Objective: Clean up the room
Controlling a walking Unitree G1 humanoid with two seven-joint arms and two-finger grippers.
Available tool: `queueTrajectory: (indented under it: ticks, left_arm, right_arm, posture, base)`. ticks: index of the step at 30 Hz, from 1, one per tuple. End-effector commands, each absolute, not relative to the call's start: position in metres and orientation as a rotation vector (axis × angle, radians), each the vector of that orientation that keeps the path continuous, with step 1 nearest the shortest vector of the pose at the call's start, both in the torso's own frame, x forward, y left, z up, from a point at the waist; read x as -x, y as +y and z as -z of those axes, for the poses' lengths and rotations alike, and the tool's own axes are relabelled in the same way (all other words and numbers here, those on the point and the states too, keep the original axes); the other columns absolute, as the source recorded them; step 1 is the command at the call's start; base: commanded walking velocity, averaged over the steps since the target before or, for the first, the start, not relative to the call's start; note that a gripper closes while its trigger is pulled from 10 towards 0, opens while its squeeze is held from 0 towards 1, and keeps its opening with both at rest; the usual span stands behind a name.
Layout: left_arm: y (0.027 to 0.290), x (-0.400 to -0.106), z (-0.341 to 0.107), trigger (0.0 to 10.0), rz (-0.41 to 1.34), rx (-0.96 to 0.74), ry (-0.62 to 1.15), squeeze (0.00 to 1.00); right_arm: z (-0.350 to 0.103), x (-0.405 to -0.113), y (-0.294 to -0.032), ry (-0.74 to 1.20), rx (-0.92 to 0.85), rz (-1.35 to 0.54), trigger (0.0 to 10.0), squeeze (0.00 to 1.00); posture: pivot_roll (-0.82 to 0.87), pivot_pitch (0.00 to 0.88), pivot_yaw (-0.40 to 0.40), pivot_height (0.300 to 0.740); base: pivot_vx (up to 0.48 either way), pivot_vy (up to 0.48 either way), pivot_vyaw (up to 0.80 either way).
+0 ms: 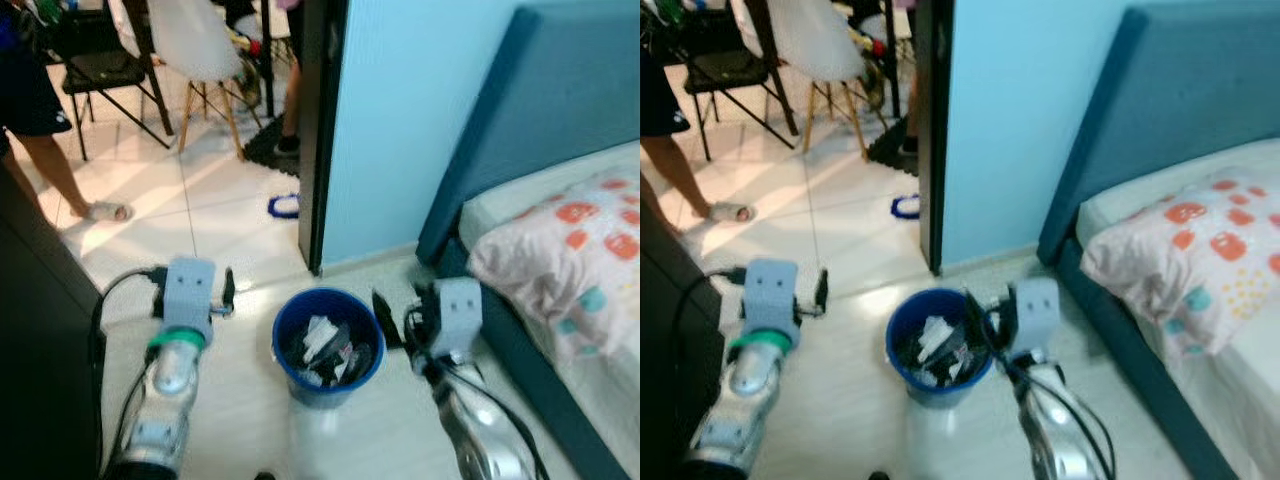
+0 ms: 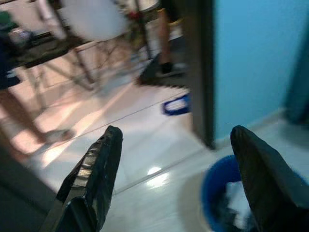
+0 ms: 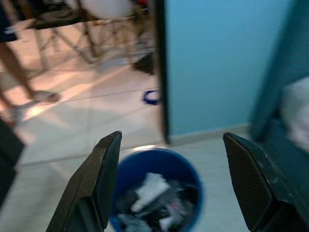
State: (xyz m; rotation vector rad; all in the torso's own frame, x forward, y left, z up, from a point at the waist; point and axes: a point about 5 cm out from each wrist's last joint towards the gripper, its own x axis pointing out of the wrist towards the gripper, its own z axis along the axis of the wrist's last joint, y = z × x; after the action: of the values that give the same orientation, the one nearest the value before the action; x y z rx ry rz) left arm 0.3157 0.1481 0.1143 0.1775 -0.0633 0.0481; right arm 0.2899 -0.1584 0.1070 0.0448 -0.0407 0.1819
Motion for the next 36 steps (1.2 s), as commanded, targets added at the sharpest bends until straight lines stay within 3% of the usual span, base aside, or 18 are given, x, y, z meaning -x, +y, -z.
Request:
queueTrajectory:
  ticks: [1,8,36]
  left_arm:
    - [0.1527,-0.3144,-0.1085,10.0,-0.064,-0.166,-0.024,0.0]
    - [0.1487,-0.3152,-0.1071,10.0,-0.056,-0.126,0.001,0.0]
    - [0.1455,-0.3161,-0.1084,10.0,-0.054,-0.105,0.017,0.0]
  right_arm:
    - [-0.1023,-0.2881,-0.1557,-0.029,-0.048,-0.19,10.0,0.0]
    - [-0.1012,-0.2871,-0.1565,-0.029,-0.047,-0.19,10.0,0.0]
    - [-0.1,-0.2857,-0.1545,-0.027,-0.048,-0.2,10.0,0.0]
  posture:
    - [-0.12,0.061,0.054,0.717]
    - [-0.12,0.061,0.054,0.717]
    - [-0.12,0.074,0.056,0.717]
  base:
    - [0.0,0.0,-0.56]
    - [0.0,0.0,-0.08]
    - [0.0,0.0,-0.8]
